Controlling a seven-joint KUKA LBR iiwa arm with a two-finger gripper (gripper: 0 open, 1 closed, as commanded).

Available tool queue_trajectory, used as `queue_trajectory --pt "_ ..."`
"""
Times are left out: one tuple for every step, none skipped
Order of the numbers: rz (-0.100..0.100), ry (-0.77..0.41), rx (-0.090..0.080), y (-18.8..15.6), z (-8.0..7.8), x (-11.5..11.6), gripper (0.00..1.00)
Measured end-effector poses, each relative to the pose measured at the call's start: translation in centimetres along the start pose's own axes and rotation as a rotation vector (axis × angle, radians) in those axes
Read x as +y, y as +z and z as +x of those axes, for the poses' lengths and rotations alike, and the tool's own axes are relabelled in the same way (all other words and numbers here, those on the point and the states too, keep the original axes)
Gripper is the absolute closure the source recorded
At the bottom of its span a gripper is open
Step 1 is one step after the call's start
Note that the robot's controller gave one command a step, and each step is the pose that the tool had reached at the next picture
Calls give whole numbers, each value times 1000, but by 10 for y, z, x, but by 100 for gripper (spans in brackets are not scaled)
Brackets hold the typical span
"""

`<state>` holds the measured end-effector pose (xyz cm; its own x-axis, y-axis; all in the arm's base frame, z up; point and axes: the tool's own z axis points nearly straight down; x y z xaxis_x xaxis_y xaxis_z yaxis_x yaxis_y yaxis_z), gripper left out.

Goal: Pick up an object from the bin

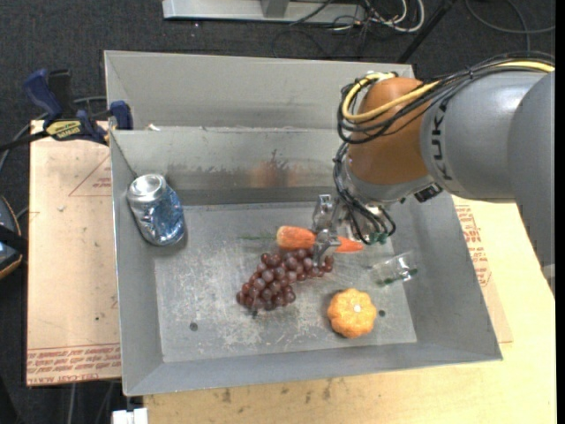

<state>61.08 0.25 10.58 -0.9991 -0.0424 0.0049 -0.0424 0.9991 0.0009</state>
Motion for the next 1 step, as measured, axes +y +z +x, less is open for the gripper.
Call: queue_trajectory --pt "0 0 -5 -20 -1 0 100"
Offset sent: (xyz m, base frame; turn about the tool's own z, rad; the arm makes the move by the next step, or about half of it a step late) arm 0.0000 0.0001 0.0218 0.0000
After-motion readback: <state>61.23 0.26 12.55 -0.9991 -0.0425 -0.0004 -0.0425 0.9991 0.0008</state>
